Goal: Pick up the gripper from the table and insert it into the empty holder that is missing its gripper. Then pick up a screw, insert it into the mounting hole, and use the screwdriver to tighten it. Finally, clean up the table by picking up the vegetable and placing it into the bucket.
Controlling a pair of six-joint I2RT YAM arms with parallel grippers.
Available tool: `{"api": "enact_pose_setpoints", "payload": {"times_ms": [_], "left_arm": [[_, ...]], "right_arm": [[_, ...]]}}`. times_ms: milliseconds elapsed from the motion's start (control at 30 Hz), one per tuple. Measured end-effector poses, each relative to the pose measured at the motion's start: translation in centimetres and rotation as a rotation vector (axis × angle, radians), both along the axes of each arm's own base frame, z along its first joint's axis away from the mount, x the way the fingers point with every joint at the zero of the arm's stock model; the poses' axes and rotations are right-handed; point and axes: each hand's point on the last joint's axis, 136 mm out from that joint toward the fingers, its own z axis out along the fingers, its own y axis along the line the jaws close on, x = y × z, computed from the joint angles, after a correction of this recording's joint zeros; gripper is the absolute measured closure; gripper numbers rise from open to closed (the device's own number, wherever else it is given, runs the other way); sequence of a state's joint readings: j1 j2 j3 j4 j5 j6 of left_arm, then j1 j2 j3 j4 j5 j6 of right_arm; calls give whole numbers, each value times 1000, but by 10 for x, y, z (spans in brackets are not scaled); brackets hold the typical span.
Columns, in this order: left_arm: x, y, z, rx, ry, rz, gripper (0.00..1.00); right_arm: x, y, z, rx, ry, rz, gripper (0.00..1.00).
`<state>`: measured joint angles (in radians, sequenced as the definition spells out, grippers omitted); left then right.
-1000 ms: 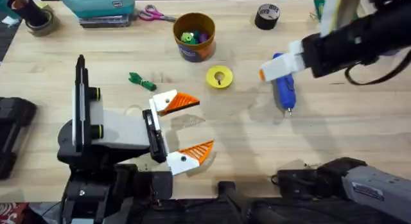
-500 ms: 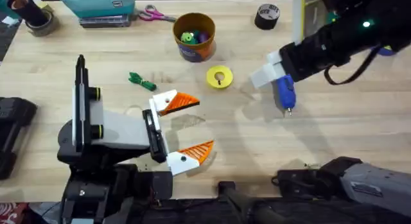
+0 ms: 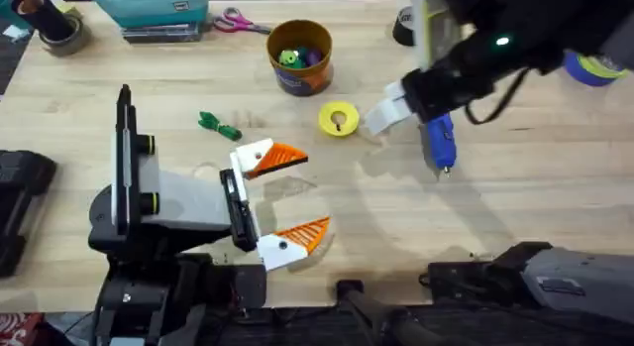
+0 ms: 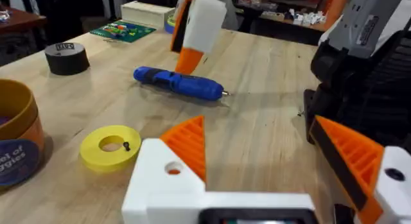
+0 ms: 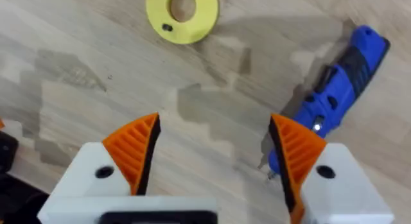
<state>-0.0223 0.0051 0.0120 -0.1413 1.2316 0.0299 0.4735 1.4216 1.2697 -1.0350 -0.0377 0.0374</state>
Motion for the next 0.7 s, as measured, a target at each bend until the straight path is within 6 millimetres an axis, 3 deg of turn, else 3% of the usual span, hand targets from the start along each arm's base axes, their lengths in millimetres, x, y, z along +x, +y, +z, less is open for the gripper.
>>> {"api": "enact_pose_setpoints", "payload": {"times_ms": [167,467,700], "left_arm": [[0,0,0,0,1,0,15],[0,0,0,0,0,0,15],[0,0,0,0,1,0,15]], "right_arm": [[5,18,-10,-47,-33,59,3],[30,34,-4,-6,-144,33,3],[28,49,-18,-16,-126,67,4]]}}
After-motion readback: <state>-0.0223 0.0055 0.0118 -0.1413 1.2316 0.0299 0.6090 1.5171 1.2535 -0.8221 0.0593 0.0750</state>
